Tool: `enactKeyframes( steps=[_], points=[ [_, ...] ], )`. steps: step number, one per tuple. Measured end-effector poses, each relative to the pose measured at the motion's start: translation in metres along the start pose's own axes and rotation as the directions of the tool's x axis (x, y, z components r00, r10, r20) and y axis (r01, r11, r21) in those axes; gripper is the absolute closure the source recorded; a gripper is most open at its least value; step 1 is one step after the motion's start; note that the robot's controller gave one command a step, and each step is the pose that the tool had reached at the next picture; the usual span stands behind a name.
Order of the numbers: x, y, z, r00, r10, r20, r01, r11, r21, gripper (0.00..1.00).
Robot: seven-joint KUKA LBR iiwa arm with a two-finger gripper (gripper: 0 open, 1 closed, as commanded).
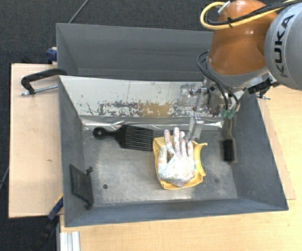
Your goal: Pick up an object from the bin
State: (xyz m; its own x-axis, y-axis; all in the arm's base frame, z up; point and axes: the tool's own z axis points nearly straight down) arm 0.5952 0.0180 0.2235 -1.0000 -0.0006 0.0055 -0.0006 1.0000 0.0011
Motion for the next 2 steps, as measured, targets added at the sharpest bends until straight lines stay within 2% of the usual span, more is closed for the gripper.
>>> enactKeyframes(
  steps=[1,2],
  points=[
    [-0.001,0.000,-0.005,1.000,0.000,0.009,0.000,1.000,0.000,0.00],
    [-0.002,0.001,0.037,0.997,0.078,0.009,-0.078,0.997,-0.002,0.00]
  ],
)
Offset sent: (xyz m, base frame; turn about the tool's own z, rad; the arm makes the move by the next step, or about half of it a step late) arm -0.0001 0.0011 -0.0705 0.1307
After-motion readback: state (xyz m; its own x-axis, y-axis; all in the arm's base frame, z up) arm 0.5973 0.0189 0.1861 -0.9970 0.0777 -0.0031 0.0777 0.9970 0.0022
